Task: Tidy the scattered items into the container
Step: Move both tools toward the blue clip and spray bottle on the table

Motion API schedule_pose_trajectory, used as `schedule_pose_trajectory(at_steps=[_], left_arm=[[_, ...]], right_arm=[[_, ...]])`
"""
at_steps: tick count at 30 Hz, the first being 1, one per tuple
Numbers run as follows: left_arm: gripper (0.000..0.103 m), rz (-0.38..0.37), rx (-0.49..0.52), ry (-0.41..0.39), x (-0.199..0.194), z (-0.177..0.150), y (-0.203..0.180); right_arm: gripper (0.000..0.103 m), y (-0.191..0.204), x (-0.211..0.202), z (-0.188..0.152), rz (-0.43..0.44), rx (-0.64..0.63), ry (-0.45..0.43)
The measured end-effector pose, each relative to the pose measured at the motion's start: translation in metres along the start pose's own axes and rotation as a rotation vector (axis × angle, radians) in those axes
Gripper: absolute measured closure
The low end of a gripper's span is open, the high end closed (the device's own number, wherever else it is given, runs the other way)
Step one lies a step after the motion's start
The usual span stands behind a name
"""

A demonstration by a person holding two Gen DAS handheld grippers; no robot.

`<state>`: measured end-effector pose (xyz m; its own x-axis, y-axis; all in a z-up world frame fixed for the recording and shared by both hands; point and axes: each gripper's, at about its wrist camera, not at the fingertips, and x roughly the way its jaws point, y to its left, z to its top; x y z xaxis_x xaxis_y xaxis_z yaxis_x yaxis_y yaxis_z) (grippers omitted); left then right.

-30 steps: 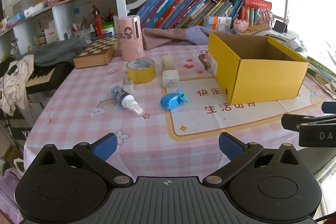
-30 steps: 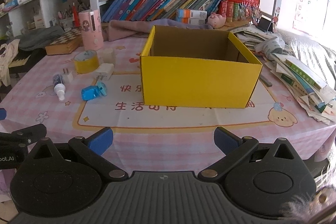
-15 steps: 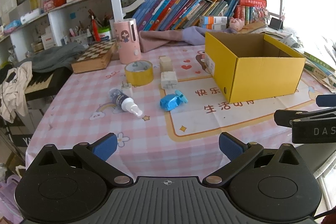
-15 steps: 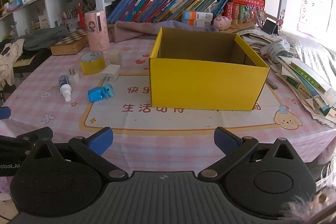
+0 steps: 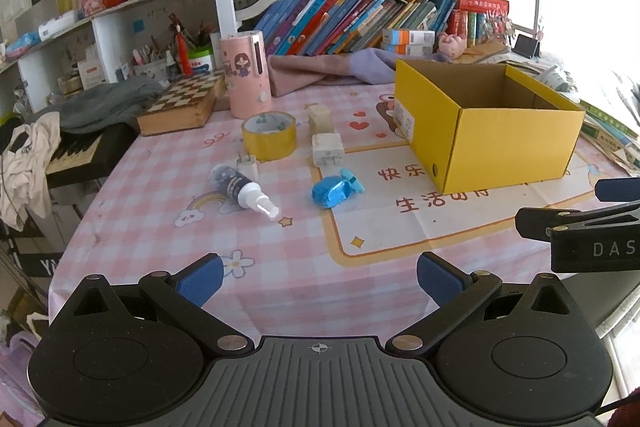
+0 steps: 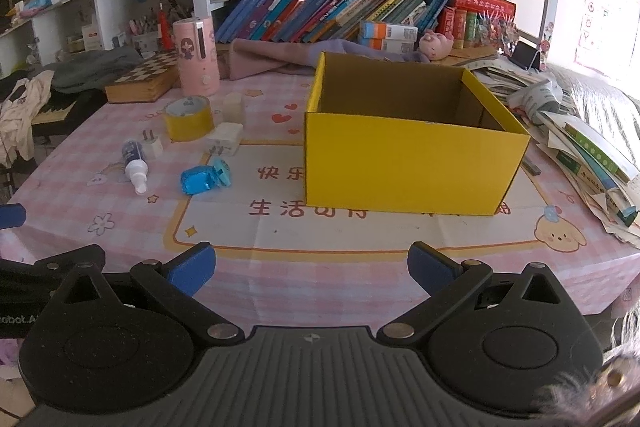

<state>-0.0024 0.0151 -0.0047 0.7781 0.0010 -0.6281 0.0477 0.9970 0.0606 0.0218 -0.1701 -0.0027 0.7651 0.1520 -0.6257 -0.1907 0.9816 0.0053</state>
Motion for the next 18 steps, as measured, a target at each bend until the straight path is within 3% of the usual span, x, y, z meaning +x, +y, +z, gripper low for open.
schedule_pose_trajectory(at_steps=[13,18], left_arm=[[0.0,0.051,-0.063,0.015,0.004,0.002,0.028],[0.0,0.087,-0.095,0.02,0.006,0.0,0.038]], right_arm=[[0.0,0.019,0.005,0.006,0.035,-0.04,0.017],[0.0,0.029,0.009,0.009,0.094,-0.079,0.007]])
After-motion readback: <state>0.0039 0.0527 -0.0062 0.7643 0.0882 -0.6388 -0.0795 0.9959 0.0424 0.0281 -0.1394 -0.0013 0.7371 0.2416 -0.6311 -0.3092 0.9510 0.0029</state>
